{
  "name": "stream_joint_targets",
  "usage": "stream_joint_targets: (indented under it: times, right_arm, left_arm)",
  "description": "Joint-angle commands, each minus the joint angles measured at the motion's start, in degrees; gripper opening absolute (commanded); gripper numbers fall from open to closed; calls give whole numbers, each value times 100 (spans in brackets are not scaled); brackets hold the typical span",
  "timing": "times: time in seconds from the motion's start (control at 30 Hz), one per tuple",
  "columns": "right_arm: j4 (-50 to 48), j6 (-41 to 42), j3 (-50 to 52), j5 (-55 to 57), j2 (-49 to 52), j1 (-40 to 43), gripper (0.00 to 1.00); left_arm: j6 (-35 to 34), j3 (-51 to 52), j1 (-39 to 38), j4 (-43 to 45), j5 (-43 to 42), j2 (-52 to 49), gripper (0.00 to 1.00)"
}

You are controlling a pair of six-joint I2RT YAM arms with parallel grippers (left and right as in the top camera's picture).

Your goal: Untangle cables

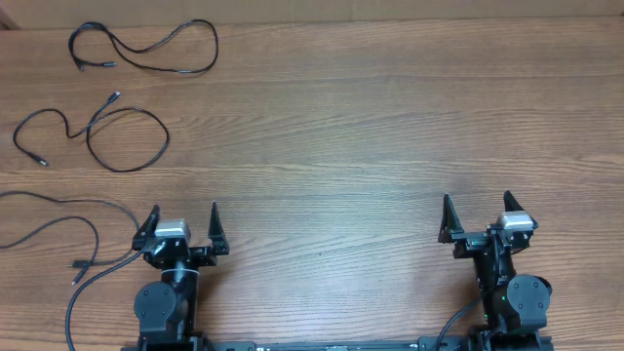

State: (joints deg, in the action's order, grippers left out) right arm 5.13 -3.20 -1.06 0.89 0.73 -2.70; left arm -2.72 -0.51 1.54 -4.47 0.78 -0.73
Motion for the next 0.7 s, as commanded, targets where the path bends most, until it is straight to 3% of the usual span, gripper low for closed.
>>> stream_joint_targets:
  times: [0.0,0.27,0.67]
  right_arm:
    - [-35,17,61,48,-57,20,100]
    - [-35,17,61,48,-57,20,100]
    - [-37,17,61,48,-57,20,100]
  left_arm:
    - [-428,26,37,2,227,57,100]
    - [83,26,37,2,105,57,100]
    - [83,24,37,4,63,48,100]
